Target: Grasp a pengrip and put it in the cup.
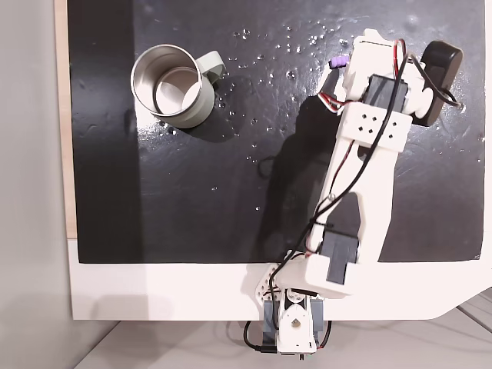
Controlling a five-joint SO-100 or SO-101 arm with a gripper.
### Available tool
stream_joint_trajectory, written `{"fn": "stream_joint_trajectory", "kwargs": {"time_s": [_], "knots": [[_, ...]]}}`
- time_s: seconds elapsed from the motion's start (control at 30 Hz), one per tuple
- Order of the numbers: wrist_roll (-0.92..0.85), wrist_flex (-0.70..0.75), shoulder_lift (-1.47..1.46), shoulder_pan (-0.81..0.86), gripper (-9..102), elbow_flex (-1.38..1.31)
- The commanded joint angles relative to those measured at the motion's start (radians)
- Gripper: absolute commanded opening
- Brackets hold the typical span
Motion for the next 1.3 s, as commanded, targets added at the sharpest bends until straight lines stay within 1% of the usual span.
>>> {"fn": "stream_joint_trajectory", "kwargs": {"time_s": [0.0,0.37,0.77,0.9,1.07,1.27], "knots": [[-0.006,0.015,-0.051,-0.015,26,-0.140],[-0.071,0.023,-0.305,-0.040,26,-0.367],[-0.072,-0.023,-0.376,-0.048,25,-0.318],[-0.066,-0.041,-0.397,-0.037,22,-0.298],[-0.049,-0.021,-0.423,-0.028,12,-0.341],[-0.040,-0.006,-0.433,-0.021,5,-0.356]]}}
